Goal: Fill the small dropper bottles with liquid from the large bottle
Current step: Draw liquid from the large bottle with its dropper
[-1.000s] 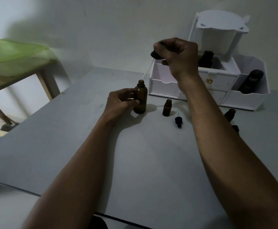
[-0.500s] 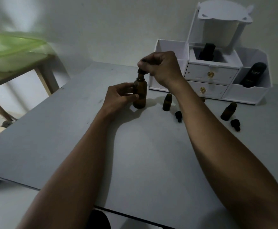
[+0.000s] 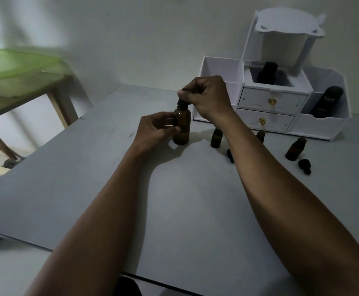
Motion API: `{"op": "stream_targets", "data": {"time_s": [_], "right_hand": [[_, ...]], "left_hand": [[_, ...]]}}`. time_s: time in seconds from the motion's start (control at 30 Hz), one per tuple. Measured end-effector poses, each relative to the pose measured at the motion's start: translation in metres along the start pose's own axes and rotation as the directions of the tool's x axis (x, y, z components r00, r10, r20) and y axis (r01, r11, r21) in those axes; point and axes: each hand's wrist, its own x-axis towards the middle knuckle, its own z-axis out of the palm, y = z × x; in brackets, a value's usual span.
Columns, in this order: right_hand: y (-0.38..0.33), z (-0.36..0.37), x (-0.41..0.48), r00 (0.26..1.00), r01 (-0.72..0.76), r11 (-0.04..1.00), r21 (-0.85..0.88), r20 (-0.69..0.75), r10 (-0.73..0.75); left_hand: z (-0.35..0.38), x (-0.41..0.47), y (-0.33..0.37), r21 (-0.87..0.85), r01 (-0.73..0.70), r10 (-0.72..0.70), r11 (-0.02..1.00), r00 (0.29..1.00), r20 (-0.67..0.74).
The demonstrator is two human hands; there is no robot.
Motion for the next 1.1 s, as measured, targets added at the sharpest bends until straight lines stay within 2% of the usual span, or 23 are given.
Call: {"op": "stream_targets", "data": {"time_s": [0.4,0.53,0.7,0.8,0.87,0.9,0.97,1.0,1.1], "right_hand": [[-0.008,-0.003,-0.003,0.999,0.03,0.998,0.053,-0.023,-0.029],[-0.022,-0.014,-0.001,0.99,0.103,0.987,0.12,-0.112,-0.089],[-0.041,-0.042,0.006,0.948,0.185,0.966,0.182,-0.292,-0.126],[-0.048,-0.068,0.006,0.915,0.213,0.955,0.209,-0.385,-0.12],[-0.045,-0.086,0.001,0.907,0.207,0.945,0.255,-0.411,-0.088],[-0.042,-0.093,-0.002,0.909,0.196,0.942,0.274,-0.41,-0.07],[-0.035,-0.105,-0.009,0.923,0.152,0.944,0.292,-0.384,-0.03],[-0.03,-0.109,-0.012,0.932,0.122,0.947,0.297,-0.362,-0.007],[-0.018,-0.116,-0.018,0.957,0.031,0.967,0.254,-0.285,0.044]], "left_hand": [[0.001,-0.003,0.005,-0.023,0.046,-0.046,0.999,0.999,0.003],[0.002,-0.003,0.005,-0.025,0.047,-0.047,0.999,0.999,0.007],[0.001,-0.004,0.009,-0.061,0.04,-0.041,0.997,0.999,-0.007],[0.008,-0.005,0.017,0.038,-0.104,0.11,0.994,0.963,-0.246],[0.015,-0.008,0.028,0.135,-0.22,0.258,0.966,0.864,-0.433],[0.02,-0.011,0.034,0.183,-0.283,0.337,0.941,0.81,-0.479],[0.034,-0.017,0.045,0.242,-0.403,0.47,0.882,0.75,-0.465],[0.043,-0.02,0.047,0.243,-0.44,0.503,0.864,0.749,-0.432],[0.067,-0.024,0.045,0.209,-0.42,0.465,0.883,0.838,-0.285]]}}
